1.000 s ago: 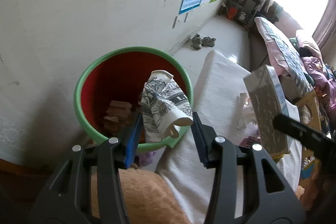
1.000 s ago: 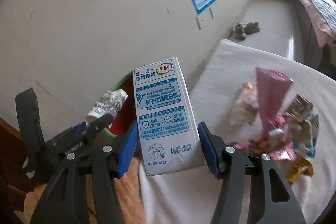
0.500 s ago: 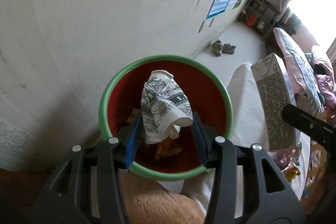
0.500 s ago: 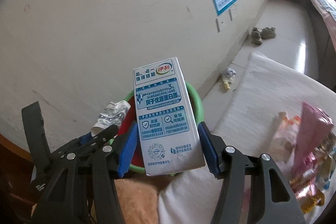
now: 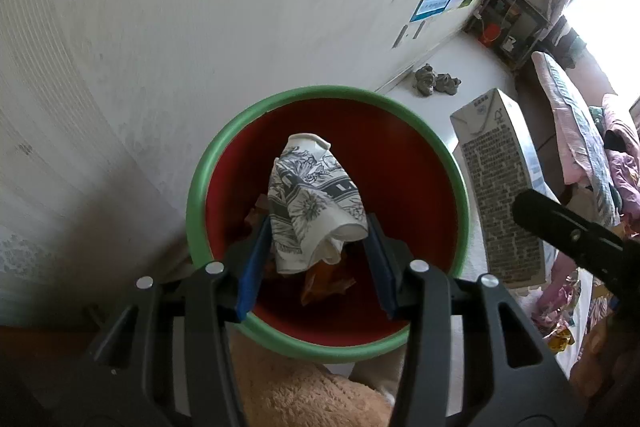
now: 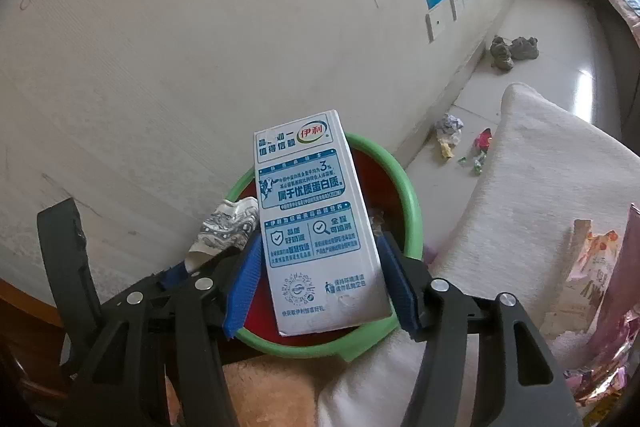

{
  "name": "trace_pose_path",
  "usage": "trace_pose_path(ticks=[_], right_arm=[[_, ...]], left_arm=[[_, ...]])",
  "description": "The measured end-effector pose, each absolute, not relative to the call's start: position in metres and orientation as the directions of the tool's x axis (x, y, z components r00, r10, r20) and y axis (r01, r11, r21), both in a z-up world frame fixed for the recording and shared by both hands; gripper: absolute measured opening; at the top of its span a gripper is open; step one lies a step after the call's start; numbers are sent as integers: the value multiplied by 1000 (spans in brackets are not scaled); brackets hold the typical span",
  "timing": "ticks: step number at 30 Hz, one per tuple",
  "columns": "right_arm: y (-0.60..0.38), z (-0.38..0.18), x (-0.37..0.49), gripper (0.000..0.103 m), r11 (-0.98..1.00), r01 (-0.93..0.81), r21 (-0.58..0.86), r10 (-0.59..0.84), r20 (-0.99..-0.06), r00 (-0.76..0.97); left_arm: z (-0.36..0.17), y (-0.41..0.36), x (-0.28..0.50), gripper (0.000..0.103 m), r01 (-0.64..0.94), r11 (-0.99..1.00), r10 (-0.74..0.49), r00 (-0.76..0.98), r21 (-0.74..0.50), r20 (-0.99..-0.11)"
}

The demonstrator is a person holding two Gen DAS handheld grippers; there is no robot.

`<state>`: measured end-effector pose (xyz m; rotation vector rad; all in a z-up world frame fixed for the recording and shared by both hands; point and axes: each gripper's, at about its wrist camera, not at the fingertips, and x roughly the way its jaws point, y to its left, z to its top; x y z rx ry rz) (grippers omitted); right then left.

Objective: Collect trash

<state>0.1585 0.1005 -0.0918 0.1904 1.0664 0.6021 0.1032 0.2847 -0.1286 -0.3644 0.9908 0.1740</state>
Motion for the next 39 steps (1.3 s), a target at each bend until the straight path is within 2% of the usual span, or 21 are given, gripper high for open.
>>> trace_pose_path(ticks=[1, 3, 4, 6, 14, 19, 23, 27, 35, 36, 39], right_arm=[[101, -91, 159, 58, 826, -367, 428, 547, -764, 342], [100, -92, 158, 58, 826, -356, 437, 550, -762, 342], [98, -92, 157, 63, 824, -353, 443, 555, -758, 343], [93, -89, 155, 65, 821, -339, 460, 564, -746, 353], [37, -72, 125, 65, 829, -306, 468, 558, -726, 403], [-43, -71, 92, 65, 900, -216, 378, 435, -752, 496], [-115, -86, 76, 65, 959, -66, 274, 264, -795, 546], [-182, -115, 74, 65, 967, 123, 223, 130, -848, 514], [-209, -169, 95, 64, 968, 147, 206, 127, -899, 419], [-208, -175, 100, 60, 967, 138, 214, 141, -902, 409], [-209, -186, 107, 34, 960, 135, 244, 179, -909, 375]], left_arm=[[-131, 285, 104, 48, -312, 924, -21, 532, -219, -847], [-133, 286, 105, 60, -316, 923, -25, 523, -220, -852], [-133, 287, 105, 63, -320, 922, -20, 523, -217, -852], [-131, 287, 102, 68, -329, 920, -8, 527, -212, -850], [-119, 264, 93, 71, -291, 932, -26, 545, -218, -838], [-115, 225, 86, 74, -213, 950, -75, 547, -226, -834], [-118, 186, 84, 74, -130, 968, -115, 527, -213, -842], [-121, 152, 79, 74, -65, 976, -149, 503, -209, -852], [-116, 86, 62, 77, 100, 984, -176, 476, -146, -862], [-114, 81, 61, 78, 114, 983, -178, 477, -141, -860], [-109, 62, 60, 80, 174, 977, -192, 483, -121, -854]])
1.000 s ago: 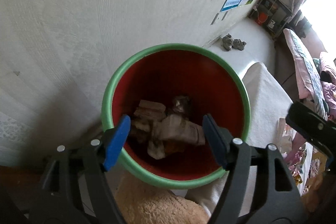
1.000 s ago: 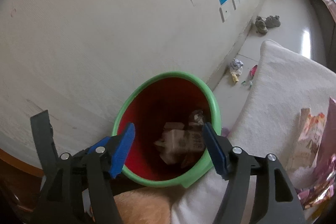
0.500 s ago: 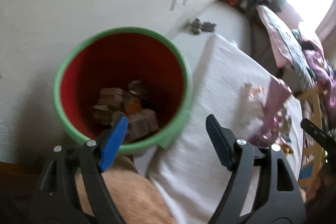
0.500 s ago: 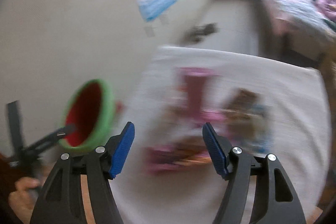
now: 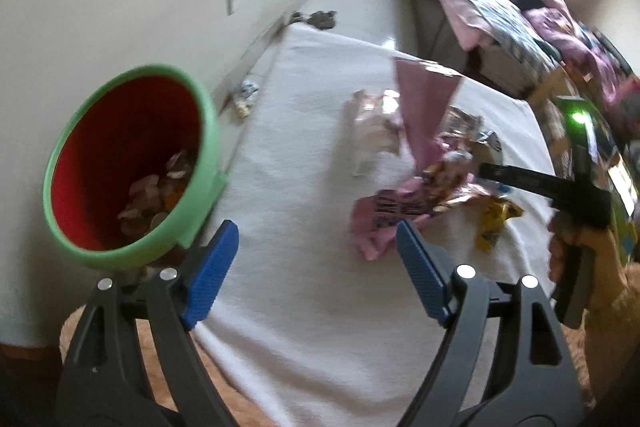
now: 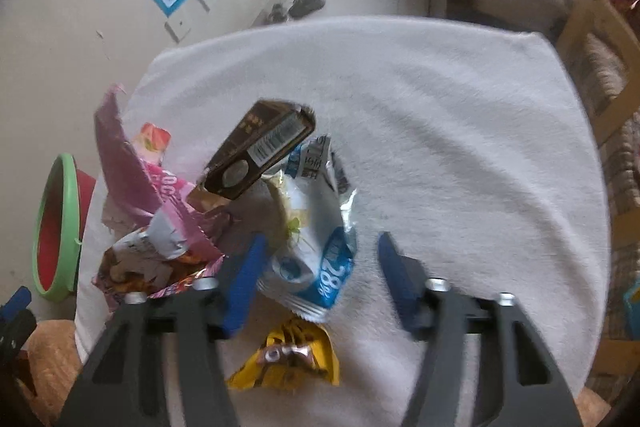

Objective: Collect trash

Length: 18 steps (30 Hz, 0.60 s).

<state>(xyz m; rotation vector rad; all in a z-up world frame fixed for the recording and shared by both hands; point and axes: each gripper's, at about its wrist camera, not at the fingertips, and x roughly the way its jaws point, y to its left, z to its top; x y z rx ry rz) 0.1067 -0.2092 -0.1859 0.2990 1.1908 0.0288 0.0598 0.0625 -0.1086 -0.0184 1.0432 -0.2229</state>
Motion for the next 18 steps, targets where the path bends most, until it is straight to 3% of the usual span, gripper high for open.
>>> trace_pose_path(ticks=[13, 18], right_arm=[[-243, -122, 15, 30, 904, 204, 377, 210, -804, 556], [-252, -126, 0, 30, 887, 232, 399, 221, -809, 545]], left_arm=[[-147, -24, 87, 81, 454, 890, -164, 402, 40, -901], [-172, -42, 105, 81, 487, 873, -152, 326, 28, -933]])
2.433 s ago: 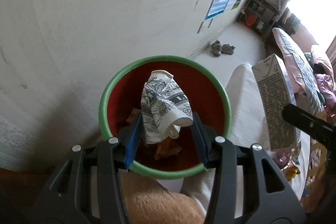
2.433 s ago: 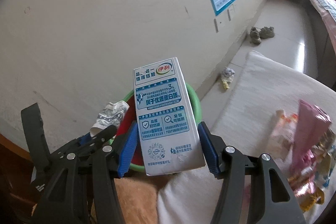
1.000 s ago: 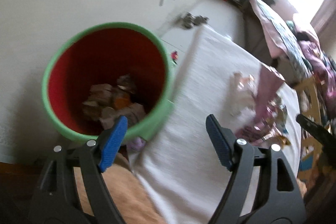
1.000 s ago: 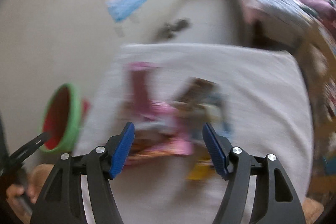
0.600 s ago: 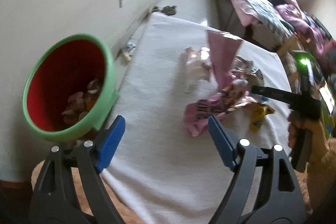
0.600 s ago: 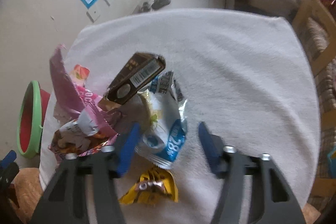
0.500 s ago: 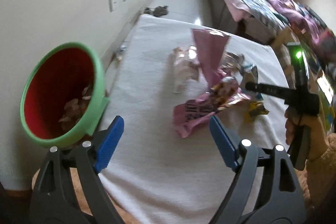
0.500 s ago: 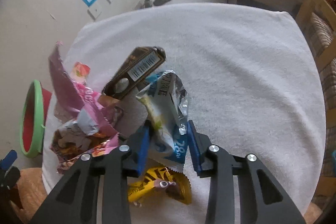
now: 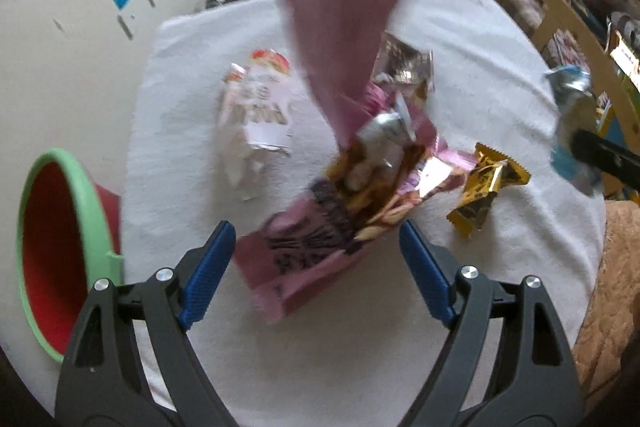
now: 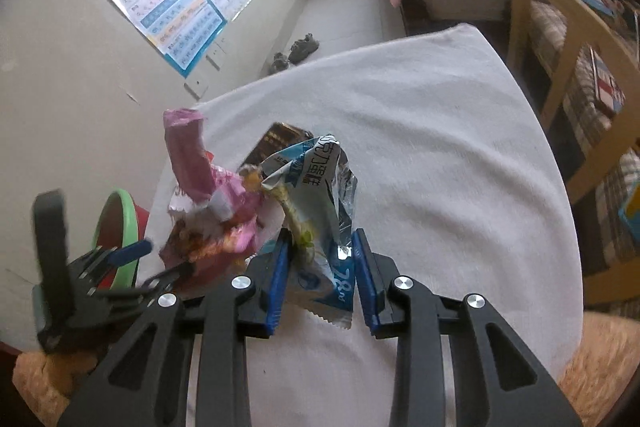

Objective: Collect trash

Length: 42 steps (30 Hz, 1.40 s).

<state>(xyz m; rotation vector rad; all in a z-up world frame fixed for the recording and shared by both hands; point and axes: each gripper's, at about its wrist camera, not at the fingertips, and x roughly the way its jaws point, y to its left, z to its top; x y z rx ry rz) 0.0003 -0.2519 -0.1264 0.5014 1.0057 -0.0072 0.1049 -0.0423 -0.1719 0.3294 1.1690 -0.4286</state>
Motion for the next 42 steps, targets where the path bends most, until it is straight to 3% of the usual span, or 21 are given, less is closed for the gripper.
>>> trace_pose_path(ticks=[3, 4, 6, 9, 17, 26, 42], right_arm=[[-253, -129, 1, 30, 881, 246, 404, 223, -813, 537], [-255, -128, 1, 30, 880, 247, 406, 223, -812, 539], [-256, -127, 1, 30, 880, 244, 408, 224, -809, 543], [-255, -129, 2, 30, 877, 241, 415, 234, -808, 541], [-253, -136, 2, 31, 874, 244, 420, 243, -814, 528], [-253, -137, 1, 31, 873, 248, 420, 243, -816, 525], [-254, -136, -1, 32, 866, 246, 435, 255, -808, 530]], left_arm=[[-183, -49, 107, 80, 494, 869, -147, 270, 6, -951], [-185, -48, 105, 77, 490, 872, -142, 271, 10, -952], [-184, -46, 103, 62, 483, 875, -125, 285, 30, -950], [-177, -39, 99, 59, 469, 883, -162, 248, -28, -955], [-165, -22, 69, 61, 400, 911, -197, 216, -97, -956], [-150, -31, 65, 78, 418, 904, -207, 255, -85, -945], [-177, -47, 80, 78, 449, 893, -88, 259, 39, -962]])
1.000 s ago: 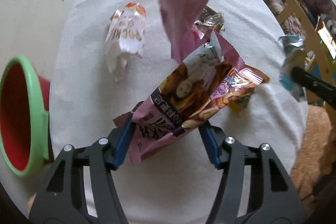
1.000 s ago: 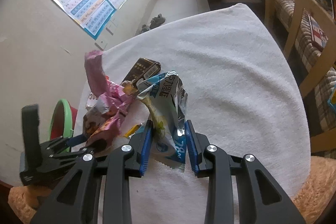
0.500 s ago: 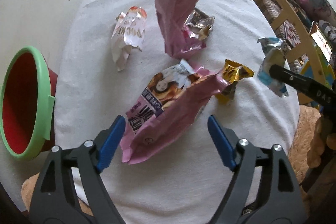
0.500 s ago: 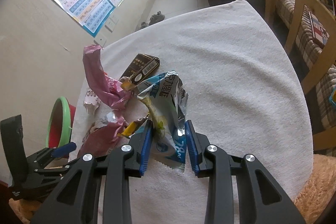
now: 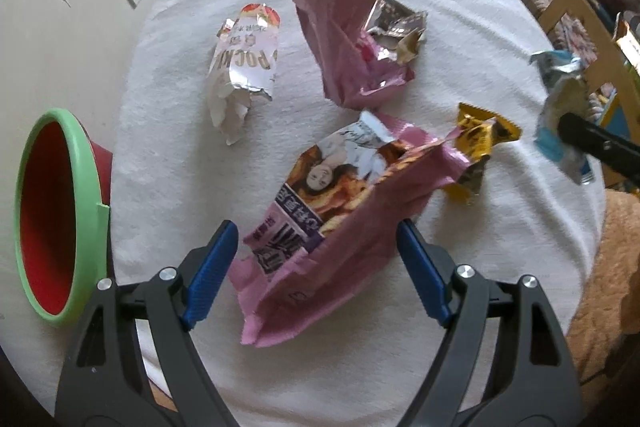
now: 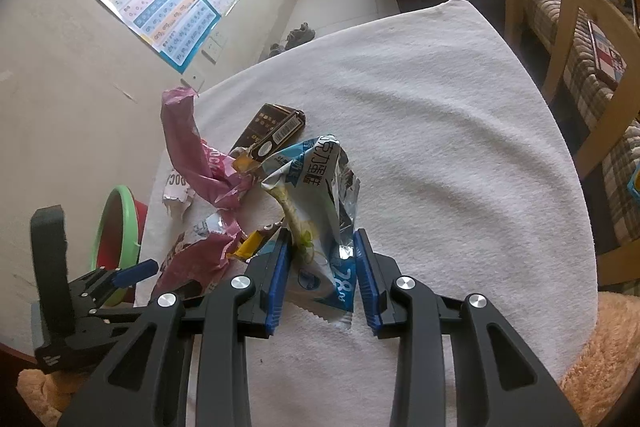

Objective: Collect trash

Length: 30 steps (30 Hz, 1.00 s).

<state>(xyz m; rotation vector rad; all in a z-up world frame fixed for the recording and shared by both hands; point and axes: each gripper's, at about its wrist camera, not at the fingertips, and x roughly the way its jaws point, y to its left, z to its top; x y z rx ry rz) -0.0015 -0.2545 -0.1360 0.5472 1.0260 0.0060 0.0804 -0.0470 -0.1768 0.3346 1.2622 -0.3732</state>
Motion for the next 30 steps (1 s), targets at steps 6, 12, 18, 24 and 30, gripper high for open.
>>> trace_pose_path(ticks=[6, 12, 18, 24, 30], right_arm=[[-252, -135, -2, 32, 867, 239, 437, 260, -807, 531], [-251, -132, -4, 32, 866, 235, 441, 261, -800, 540], [-248, -124, -6, 32, 867, 218, 448, 268, -788, 555], [-235, -110, -7, 31, 879, 168, 447, 277, -763, 584], [-222, -108, -5, 31, 889, 138, 438, 286, -763, 580]], left_arm=[[-187, -47, 79, 64, 471, 882, -100, 217, 15, -971], [-178, -40, 72, 51, 438, 898, -156, 224, -44, -962], [-152, -20, 63, 46, 362, 924, -233, 279, -123, -931], [-121, -2, 59, 45, 313, 934, -282, 357, -170, -890], [-96, 2, 52, 45, 302, 938, -294, 427, -172, -855]])
